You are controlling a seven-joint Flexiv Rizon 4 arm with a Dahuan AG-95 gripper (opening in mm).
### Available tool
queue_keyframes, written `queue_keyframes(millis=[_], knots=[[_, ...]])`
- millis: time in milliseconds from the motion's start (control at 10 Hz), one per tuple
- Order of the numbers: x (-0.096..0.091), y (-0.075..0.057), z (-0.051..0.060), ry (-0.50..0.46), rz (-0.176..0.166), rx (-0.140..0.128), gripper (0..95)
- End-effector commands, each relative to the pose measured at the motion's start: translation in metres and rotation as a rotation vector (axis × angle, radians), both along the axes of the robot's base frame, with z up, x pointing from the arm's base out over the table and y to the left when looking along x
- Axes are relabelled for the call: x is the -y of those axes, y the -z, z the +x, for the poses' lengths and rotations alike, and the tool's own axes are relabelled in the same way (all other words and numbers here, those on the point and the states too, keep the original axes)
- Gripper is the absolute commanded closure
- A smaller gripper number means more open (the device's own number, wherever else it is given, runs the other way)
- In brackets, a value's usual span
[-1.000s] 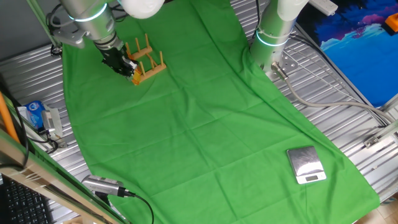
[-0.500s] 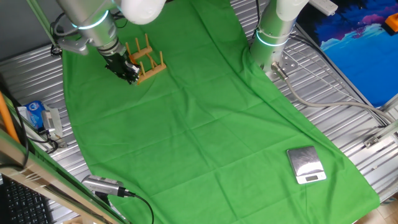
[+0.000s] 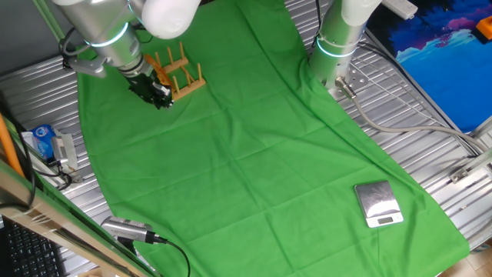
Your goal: Take the dish off the dish rack
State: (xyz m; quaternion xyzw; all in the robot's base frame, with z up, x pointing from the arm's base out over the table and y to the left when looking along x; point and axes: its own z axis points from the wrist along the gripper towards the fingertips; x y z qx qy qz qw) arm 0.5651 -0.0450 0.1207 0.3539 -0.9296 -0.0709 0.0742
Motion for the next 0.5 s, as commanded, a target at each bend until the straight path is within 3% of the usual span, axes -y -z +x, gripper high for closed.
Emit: queue_keyframes(millis=[100,500], knots=[[-0.003,0.005,0.004,-0.012,-0.001,-0.036,57.0],[-0.015,0.011,0.005,-0.016,-0.007,-0.043,57.0]])
